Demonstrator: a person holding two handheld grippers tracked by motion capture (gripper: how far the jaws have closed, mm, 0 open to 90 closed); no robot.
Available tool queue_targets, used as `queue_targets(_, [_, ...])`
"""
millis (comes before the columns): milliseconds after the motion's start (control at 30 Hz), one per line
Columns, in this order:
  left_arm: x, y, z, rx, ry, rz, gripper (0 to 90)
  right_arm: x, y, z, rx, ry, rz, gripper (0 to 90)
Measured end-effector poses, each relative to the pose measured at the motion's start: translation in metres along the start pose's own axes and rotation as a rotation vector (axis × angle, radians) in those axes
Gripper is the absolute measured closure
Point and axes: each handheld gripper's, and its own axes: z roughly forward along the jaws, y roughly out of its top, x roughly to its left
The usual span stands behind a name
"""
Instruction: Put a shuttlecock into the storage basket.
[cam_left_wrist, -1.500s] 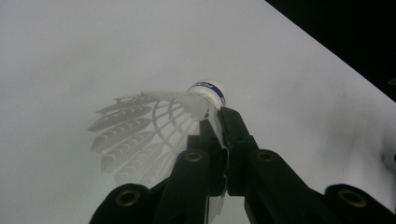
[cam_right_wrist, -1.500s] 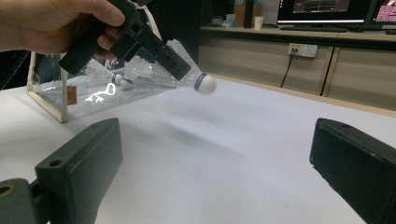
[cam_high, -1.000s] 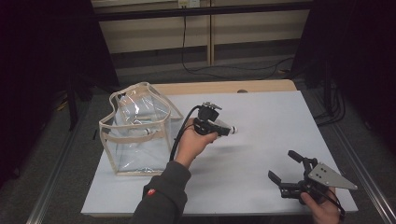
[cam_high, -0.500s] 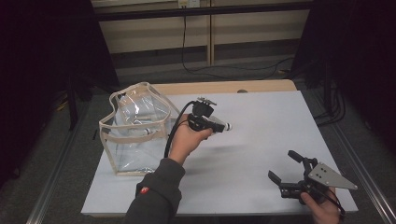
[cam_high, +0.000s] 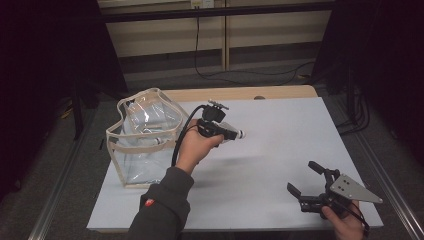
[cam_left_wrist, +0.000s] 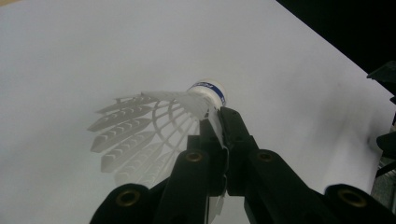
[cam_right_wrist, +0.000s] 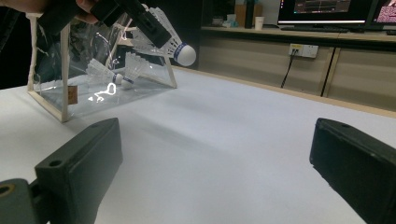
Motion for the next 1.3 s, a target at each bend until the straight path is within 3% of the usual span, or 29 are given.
queue_targets(867, [0.003,0.006,-0.018,0.005,0.022,-0.024,89.4,-0.001,-0.001,0.003,-0.003,0.0,0.0,2.3])
queue_targets(1300, [0.004,0.012,-0.03,0.018,0.03,-0.017,89.3,-0.001,-0.001,0.003,-0.003,0.001,0.0,2.3])
